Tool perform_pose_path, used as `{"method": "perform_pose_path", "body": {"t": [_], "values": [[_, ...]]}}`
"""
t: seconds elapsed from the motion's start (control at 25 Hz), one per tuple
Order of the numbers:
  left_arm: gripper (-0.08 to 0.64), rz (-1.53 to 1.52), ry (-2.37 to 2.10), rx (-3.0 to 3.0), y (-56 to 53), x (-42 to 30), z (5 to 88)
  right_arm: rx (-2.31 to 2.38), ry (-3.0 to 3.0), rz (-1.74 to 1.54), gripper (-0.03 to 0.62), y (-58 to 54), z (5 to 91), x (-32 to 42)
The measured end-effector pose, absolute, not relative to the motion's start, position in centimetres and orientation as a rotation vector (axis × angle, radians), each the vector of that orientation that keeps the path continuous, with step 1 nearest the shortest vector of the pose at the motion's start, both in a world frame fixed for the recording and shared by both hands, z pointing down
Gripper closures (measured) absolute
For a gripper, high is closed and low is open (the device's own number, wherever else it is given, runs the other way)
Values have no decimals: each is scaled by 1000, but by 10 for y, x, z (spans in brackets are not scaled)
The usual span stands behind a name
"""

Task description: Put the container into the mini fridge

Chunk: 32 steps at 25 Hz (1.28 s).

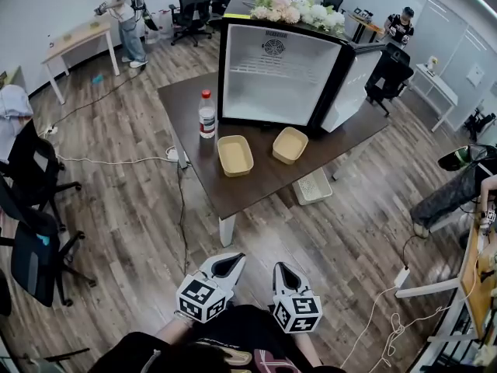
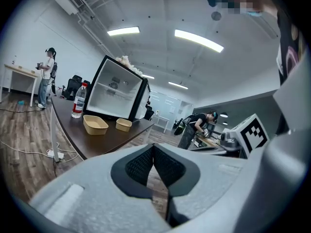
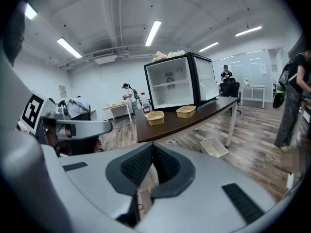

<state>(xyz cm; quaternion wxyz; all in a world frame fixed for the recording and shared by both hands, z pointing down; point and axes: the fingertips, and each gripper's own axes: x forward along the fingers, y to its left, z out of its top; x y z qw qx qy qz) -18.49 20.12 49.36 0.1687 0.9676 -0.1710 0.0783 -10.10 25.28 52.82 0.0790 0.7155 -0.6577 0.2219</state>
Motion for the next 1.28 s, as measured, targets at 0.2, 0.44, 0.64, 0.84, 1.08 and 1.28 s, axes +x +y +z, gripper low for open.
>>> {"method": "perform_pose_path", "body": {"t": [0.2,0.44,0.64,0.84,1.08,1.28], "values": [[551,249,-424,2764,169,-181,498,2160,-1932,694,583,227,534,-104],[551,247,-419,2742,143,-185,504,2165,-1896,699,581,210,538,-104],[551,235,-432,2731,127,-181,506,2160,-1894,681,581,193,535,-96],[551,236,-479,2706,109,-178,510,2132,-1914,677,580,175,536,-88],[551,245,-554,2685,83,-152,517,2076,-1965,681,565,142,542,-56],[551,265,-614,2679,57,-114,514,2015,-2013,696,557,105,540,-12]]}}
